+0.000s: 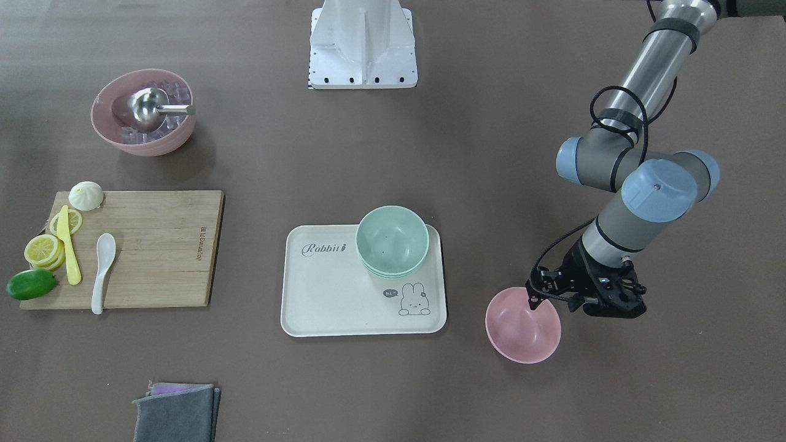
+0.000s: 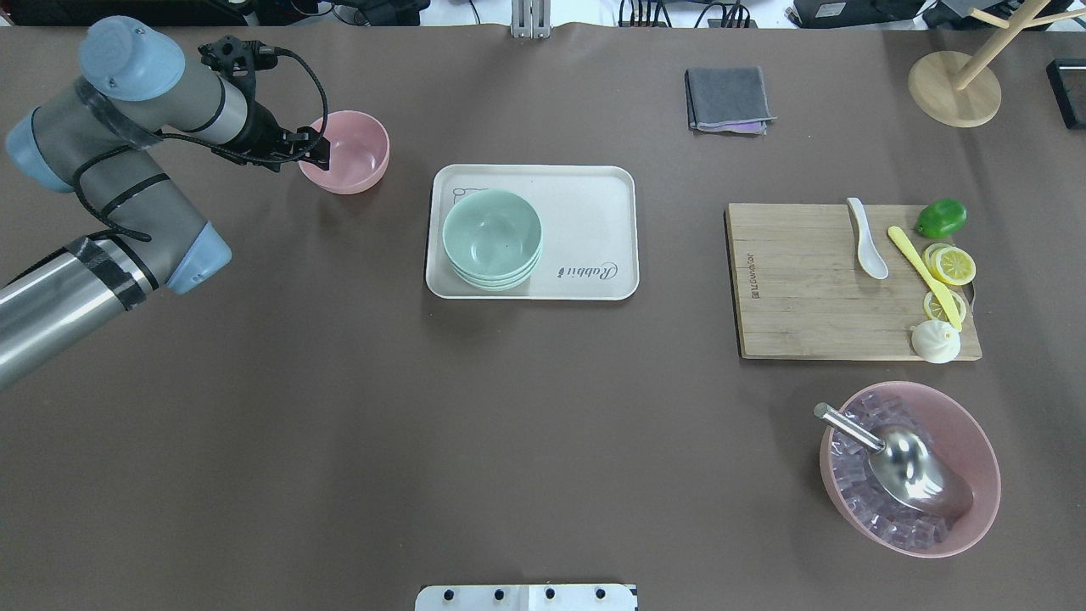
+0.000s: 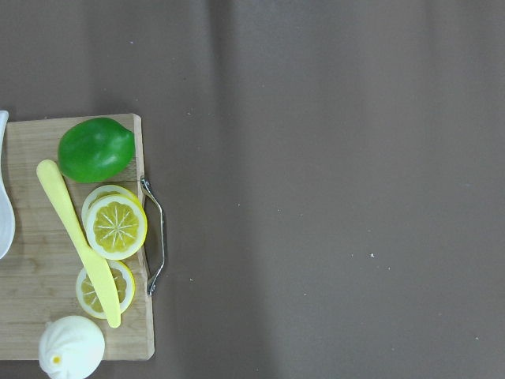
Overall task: Stack pink bowl on green and place spoon
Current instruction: 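Reach the left gripper to the pink bowl and grasp its rim, then lift the pink bowl with the left gripper while the right gripper reaches the white spoon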
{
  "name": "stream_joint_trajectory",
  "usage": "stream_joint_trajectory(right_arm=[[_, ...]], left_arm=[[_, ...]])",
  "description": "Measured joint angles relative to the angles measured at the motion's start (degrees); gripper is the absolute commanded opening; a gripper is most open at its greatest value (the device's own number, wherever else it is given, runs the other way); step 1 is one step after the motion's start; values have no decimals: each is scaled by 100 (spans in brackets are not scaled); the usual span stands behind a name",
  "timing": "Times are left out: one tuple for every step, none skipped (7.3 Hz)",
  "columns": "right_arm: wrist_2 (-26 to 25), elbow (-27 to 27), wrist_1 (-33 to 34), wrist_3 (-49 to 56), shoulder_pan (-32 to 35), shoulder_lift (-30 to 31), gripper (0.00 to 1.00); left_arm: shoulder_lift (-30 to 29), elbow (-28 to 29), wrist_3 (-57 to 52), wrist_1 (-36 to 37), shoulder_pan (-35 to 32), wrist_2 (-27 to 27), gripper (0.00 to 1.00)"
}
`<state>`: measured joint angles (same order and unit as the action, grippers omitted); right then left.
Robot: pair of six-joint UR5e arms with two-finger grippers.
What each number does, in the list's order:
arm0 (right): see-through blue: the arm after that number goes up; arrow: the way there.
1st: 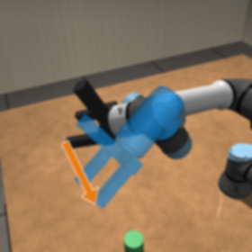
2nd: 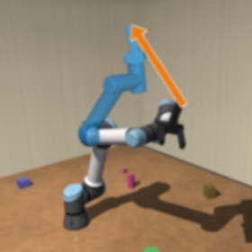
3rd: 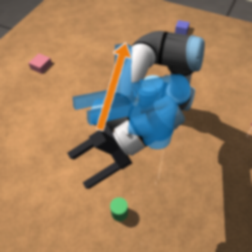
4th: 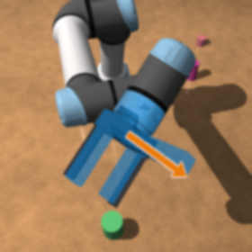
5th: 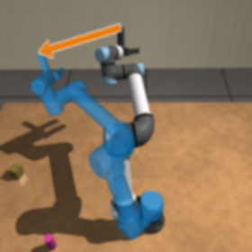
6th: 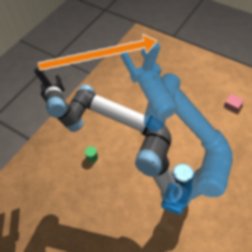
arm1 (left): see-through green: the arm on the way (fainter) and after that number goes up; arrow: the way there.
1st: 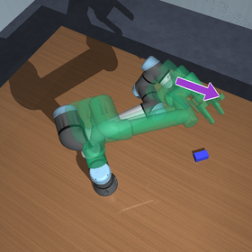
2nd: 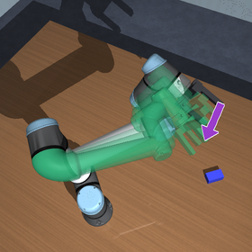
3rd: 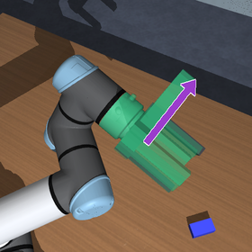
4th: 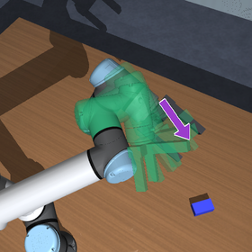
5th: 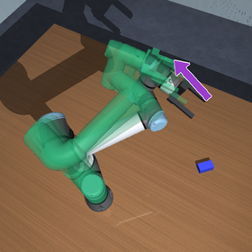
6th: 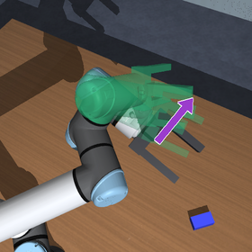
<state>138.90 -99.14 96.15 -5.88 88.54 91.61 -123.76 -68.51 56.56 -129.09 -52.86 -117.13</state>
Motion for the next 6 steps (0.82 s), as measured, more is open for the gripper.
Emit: stream_joint_trajectory(right_arm=[[3,0,0,0,-13,-1,100],[3,0,-2,-19,-50,-18,100],[11,0,-6,-122,-151,-74,100],[44,-1,-10,-350,-311,-200,100],[89,-5,-14,-684,-494,-405,100],[122,-10,-18,-1095,-724,-639,100]], left_arm=[[-49,75,152,-4,2,40,59],[-82,136,225,-8,3,67,54],[-96,169,253,-10,2,78,47],[-101,182,263,-11,-1,83,37],[-103,186,266,-11,-7,84,20],[-104,188,269,-9,-10,85,7]])
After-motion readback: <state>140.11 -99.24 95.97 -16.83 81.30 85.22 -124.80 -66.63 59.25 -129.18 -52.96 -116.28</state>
